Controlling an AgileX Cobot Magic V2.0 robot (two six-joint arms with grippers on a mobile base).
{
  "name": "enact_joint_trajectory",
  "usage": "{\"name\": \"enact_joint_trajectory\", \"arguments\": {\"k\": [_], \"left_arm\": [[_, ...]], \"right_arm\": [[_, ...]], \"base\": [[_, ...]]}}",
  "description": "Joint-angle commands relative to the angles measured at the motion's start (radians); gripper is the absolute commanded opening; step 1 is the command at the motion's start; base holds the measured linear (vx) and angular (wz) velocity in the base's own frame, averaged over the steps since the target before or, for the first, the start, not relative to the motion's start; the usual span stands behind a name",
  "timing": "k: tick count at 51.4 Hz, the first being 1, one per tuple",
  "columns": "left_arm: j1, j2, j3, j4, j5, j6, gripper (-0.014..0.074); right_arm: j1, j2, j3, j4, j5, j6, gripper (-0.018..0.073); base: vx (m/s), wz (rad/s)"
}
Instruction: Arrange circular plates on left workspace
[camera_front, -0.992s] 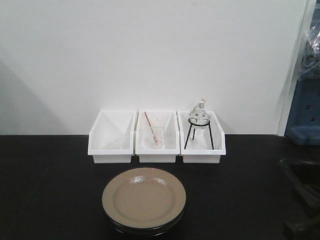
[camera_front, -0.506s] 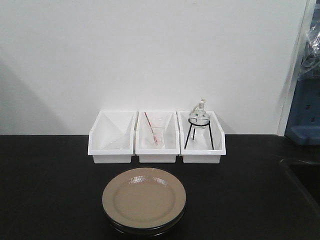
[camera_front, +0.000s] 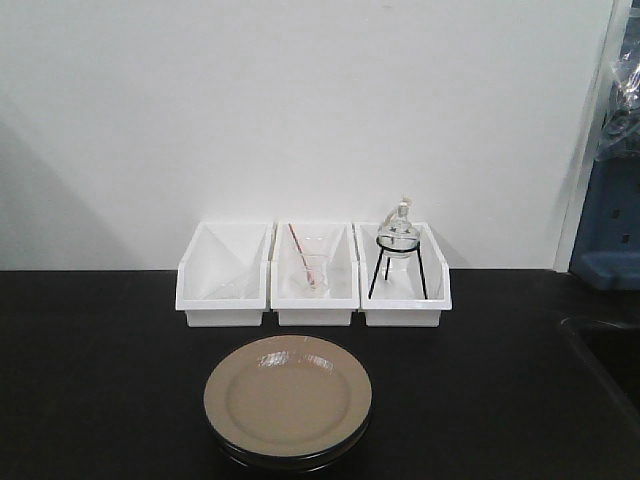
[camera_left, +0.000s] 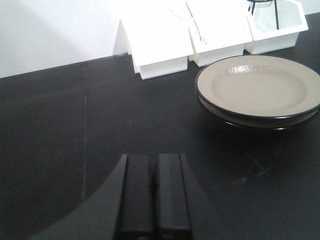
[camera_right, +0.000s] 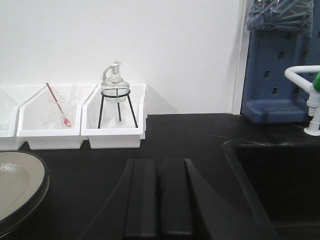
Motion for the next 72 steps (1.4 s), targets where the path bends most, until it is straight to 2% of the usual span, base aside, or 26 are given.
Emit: {"name": "enact_joint_trajectory", "arguments": {"k": [1, 4, 7, 15, 16, 21, 29, 32, 35, 40, 72], "left_arm": [[-0.005, -0.03, -0.016, -0.037, -0.042, -0.035, 0.0], [-0.01, -0.06, -0.004, -0.01, -0.04, -0.093, 0.0], [-0.023, -0.095, 0.017, 0.073, -0.046, -0.192, 0.0], [-0.074, -0.221, 0.131, 0.385, -0.147, -0.641, 0.0], [-0.085, -0.241, 0.159, 0.429, -0.17, -0.727, 0.0], [-0.118, -0.342, 0.267, 0.63, -0.276, -0.976, 0.0], [-0.144, -0.491, 0.417, 0.853, -0.407, -1.192, 0.0], [-0.143, -0.501, 0.407, 0.912, -0.354, -1.218, 0.0], [-0.143, -0.489, 0.407, 0.927, -0.359, -1.216, 0.0], [-0.143, -0.488, 0.407, 0.905, -0.35, -1.217, 0.0], [-0.143, -0.488, 0.407, 0.908, -0.339, -1.217, 0.0]], "right_arm": [[-0.005, -0.005, -0.026, -0.019, -0.056, -0.001, -0.0003], [-0.005, -0.005, -0.026, -0.019, -0.056, -0.001, -0.0003], [-0.005, -0.005, -0.026, -0.019, -0.056, -0.001, -0.0003], [-0.005, -0.005, -0.026, -0.019, -0.056, -0.001, -0.0003], [-0.005, -0.005, -0.026, -0.019, -0.056, -0.001, -0.0003], [-0.005, -0.005, -0.026, -0.019, -0.056, -0.001, -0.0003], [-0.005, -0.005, -0.026, -0.019, -0.056, -0.001, -0.0003], [-0.005, -0.005, -0.026, -0.019, -0.056, -0.001, -0.0003], [-0.005, -0.006, -0.026, -0.019, -0.054, -0.001, -0.0003], [-0.005, -0.006, -0.026, -0.019, -0.054, -0.001, -0.0003], [-0.005, -0.006, -0.026, -0.019, -0.054, -0.001, -0.0003]], "base": [[0.0, 0.0], [0.0, 0.0], [0.0, 0.0], [0.0, 0.0], [0.0, 0.0], [0.0, 0.0], [0.0, 0.0], [0.0, 0.0], [0.0, 0.0], [0.0, 0.0], [0.0, 0.0]]}}
